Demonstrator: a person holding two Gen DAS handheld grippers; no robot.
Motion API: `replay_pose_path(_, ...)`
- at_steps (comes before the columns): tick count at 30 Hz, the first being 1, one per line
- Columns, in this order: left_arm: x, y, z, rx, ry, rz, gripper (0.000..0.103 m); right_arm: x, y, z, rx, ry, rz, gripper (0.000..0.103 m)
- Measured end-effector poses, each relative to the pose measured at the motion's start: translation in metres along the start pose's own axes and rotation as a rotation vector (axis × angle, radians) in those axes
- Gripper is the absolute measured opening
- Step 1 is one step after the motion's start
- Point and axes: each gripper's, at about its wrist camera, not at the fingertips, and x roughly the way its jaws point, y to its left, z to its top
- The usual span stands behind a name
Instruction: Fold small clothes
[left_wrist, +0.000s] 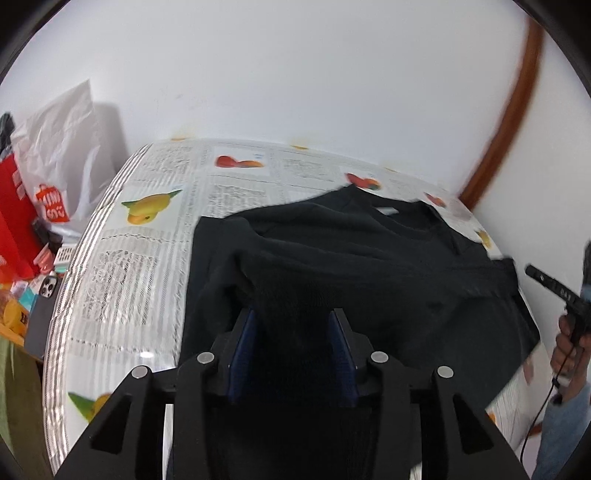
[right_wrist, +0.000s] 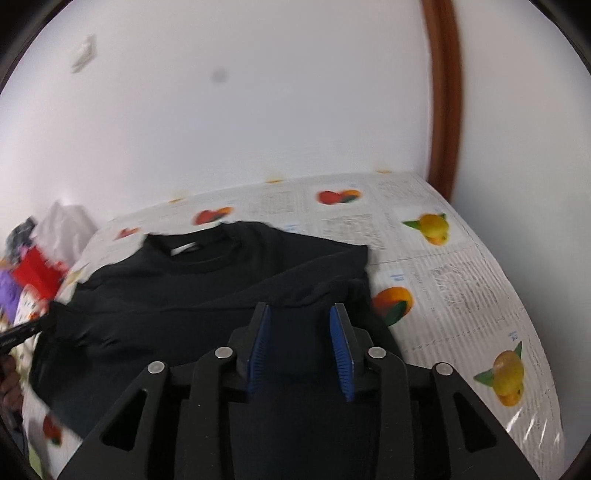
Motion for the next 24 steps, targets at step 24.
replay_pose_path(24, 0.057, -0.012, 0.051, 0.067, -0.005, 0.151, 0.035, 0.093, 0.009, 0.032, 0.064, 0.069, -0.007, 0.022)
